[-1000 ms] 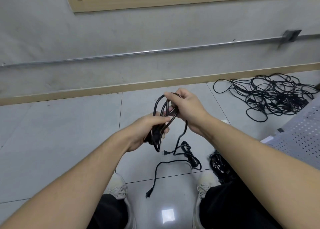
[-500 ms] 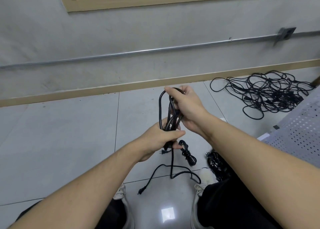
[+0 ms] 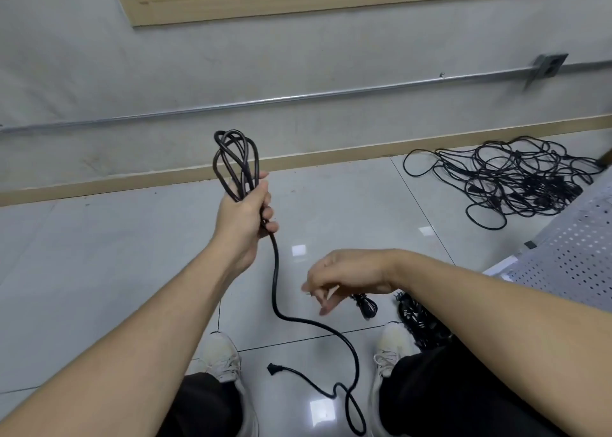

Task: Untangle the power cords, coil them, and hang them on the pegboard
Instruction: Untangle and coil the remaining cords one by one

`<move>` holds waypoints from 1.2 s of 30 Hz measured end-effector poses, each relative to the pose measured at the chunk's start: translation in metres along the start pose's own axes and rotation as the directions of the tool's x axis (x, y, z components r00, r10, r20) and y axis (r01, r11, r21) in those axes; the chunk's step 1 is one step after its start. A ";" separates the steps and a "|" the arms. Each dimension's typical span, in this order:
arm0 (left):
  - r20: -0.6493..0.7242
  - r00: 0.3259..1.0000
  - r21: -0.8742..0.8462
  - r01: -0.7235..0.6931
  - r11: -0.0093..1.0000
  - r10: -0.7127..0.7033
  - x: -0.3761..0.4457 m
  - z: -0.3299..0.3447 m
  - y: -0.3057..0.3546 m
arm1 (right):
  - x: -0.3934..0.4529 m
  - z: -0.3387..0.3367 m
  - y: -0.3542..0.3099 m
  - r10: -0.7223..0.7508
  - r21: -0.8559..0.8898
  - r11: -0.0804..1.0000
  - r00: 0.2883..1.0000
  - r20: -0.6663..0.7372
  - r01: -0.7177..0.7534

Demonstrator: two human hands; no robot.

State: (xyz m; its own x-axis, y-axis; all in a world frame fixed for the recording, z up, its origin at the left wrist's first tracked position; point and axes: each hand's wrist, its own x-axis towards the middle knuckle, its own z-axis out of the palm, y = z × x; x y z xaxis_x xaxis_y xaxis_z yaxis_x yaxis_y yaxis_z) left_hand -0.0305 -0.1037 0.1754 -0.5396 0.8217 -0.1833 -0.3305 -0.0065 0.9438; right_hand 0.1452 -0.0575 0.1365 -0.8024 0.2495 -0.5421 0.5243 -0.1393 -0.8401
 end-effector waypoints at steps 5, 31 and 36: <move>0.004 0.999 -0.160 -0.039 0.986 0.040 -0.002 0.005 0.000 | 0.017 0.011 -0.007 -0.042 -0.037 0.999 0.990 -0.134 0.037; 0.351 0.928 0.697 -0.170 0.697 -0.125 -0.012 -0.009 -0.003 | -0.018 -0.056 -0.028 -0.590 -0.619 0.765 0.578 -0.563 0.178; 0.289 0.952 0.706 -0.142 0.694 -0.099 -0.004 -0.024 0.007 | -0.030 -0.071 -0.018 -0.459 -0.409 0.877 0.688 -0.562 0.252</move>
State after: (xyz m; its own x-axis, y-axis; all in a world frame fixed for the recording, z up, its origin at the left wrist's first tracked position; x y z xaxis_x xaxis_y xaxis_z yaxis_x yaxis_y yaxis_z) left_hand -0.0492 -0.1205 0.1765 -0.2575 0.9477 -0.1886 0.3943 0.2813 0.8749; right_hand 0.1798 0.0061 0.1692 -0.6329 0.7739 0.0232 0.3744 0.3322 -0.8657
